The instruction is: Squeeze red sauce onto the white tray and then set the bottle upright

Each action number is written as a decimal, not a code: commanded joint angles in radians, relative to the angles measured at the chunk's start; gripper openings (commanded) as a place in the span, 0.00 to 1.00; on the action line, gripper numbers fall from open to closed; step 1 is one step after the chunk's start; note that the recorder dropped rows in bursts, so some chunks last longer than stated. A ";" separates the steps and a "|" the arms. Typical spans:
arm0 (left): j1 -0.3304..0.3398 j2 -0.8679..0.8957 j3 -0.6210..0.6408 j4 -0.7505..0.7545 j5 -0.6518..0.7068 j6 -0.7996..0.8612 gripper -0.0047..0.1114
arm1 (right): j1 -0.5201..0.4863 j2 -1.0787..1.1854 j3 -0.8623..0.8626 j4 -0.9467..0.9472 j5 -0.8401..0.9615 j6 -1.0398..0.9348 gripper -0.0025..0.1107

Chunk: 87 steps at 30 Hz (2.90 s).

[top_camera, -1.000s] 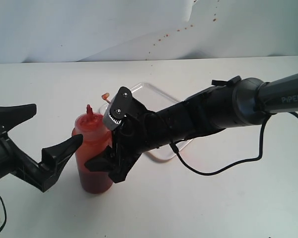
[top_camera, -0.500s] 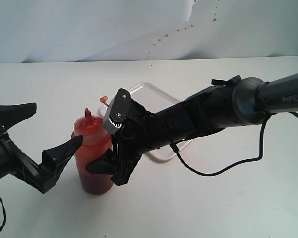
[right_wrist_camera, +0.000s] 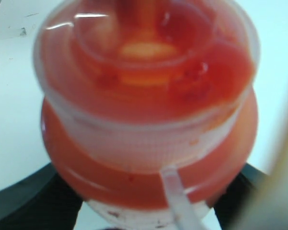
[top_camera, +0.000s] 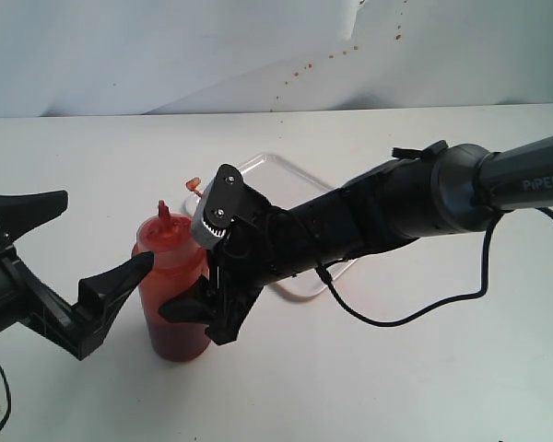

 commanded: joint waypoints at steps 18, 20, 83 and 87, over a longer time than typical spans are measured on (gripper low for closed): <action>-0.002 -0.006 0.006 -0.008 -0.008 -0.003 0.94 | 0.001 -0.011 -0.004 0.082 0.006 0.006 0.70; -0.002 -0.006 0.006 -0.008 -0.008 -0.003 0.94 | 0.001 -0.011 -0.004 0.082 0.006 0.006 0.70; -0.002 -0.006 0.006 -0.008 -0.008 -0.002 0.94 | -0.124 -0.011 -0.004 -0.134 0.165 0.418 0.69; -0.002 -0.006 0.006 -0.008 -0.008 -0.002 0.94 | -0.153 -0.011 -0.004 -0.135 0.229 0.418 0.69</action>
